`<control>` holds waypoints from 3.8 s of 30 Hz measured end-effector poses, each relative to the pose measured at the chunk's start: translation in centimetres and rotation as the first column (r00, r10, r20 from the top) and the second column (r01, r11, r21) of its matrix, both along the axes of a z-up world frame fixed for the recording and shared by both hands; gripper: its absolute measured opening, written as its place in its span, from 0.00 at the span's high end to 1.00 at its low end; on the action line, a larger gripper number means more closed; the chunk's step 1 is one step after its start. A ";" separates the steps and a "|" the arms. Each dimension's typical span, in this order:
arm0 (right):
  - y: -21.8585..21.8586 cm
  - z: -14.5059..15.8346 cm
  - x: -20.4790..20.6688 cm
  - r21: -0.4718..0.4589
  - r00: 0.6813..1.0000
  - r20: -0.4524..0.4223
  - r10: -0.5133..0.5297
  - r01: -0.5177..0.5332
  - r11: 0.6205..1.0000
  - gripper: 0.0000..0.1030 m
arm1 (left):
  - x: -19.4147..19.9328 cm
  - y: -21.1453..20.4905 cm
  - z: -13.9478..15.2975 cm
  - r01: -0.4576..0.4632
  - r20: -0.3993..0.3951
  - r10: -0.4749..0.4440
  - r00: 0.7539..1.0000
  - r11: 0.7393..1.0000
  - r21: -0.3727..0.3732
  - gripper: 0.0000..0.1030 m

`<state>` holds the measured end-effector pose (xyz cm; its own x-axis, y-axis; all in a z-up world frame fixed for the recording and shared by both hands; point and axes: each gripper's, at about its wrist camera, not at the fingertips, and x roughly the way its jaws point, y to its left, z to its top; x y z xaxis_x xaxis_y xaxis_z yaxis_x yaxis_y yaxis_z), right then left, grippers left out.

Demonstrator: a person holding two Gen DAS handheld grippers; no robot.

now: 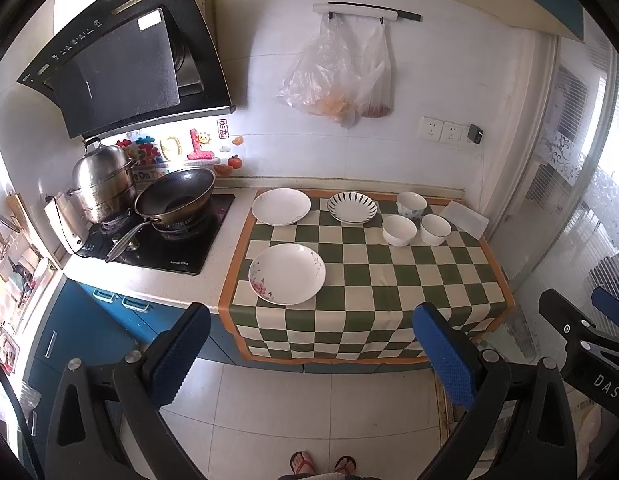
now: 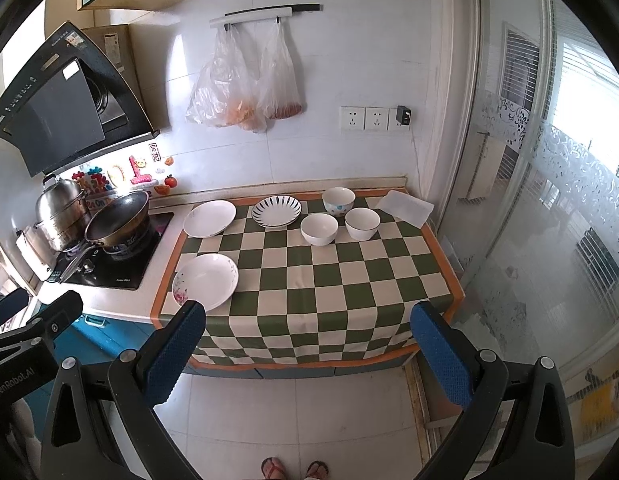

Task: Organize plates and bowls

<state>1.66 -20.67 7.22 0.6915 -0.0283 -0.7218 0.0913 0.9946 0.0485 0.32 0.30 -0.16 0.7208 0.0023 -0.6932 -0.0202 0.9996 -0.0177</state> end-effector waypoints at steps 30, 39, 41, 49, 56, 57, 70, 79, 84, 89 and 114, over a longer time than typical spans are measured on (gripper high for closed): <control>0.3 -0.3 0.6 0.009 1.000 -0.003 -0.002 0.002 1.000 0.00 | 0.4 0.2 -0.1 0.000 0.002 0.000 1.000 1.000 0.003 0.00; 0.3 -0.3 0.8 0.009 1.000 0.000 -0.003 0.003 1.000 0.00 | 0.7 0.2 0.1 0.001 0.002 -0.001 1.000 1.000 0.005 0.00; 0.2 -0.3 0.8 0.010 1.000 -0.001 -0.003 0.003 1.000 0.00 | 0.7 0.2 0.1 0.000 0.002 0.000 1.000 1.000 0.004 0.00; 0.3 -0.2 1.0 0.010 1.000 -0.001 -0.002 0.002 1.000 0.00 | 1.2 0.6 0.5 0.000 0.002 -0.001 1.000 1.000 0.007 0.00; 0.4 -0.3 1.3 0.010 1.000 -0.005 -0.002 0.002 1.000 0.00 | 1.2 0.6 0.6 0.001 0.002 -0.001 1.000 1.000 0.005 0.00; 0.5 -0.3 1.2 0.010 1.000 -0.003 -0.003 0.003 1.000 0.00 | 1.2 0.6 0.6 0.002 0.002 -0.002 1.000 1.000 0.004 0.00; -0.2 -2.6 3.0 0.088 0.998 0.051 0.026 -0.031 0.996 0.00 | 3.9 1.4 -2.1 -0.091 0.051 0.088 0.995 0.994 0.059 0.00; 0.8 -12.4 11.4 0.178 0.990 -0.042 0.133 -0.124 0.976 0.00 | 11.8 4.4 -11.7 -0.201 -0.093 0.213 0.973 0.972 0.125 0.00; 3.6 -19.8 18.0 0.224 0.974 -0.145 0.175 -0.140 0.964 0.00 | 17.9 7.5 -17.5 -0.209 -0.178 0.229 0.957 0.970 0.124 0.00; 7.0 -27.9 25.9 0.269 0.947 -0.260 0.191 -0.119 0.956 0.01 | 25.7 11.3 -23.4 -0.166 -0.290 0.185 0.939 0.982 0.091 0.00; 16.5 -50.0 45.5 0.467 0.734 -0.625 0.266 0.078 0.881 0.62 | 42.0 18.1 -40.9 -0.001 -0.672 -0.075 0.736 0.994 -0.113 0.51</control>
<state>47.12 -4.13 -42.83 0.0188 0.4415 -0.8971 0.1773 0.8815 0.4376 42.32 18.36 -41.03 0.0618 -0.1102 -0.9920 -0.0283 0.9933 -0.1121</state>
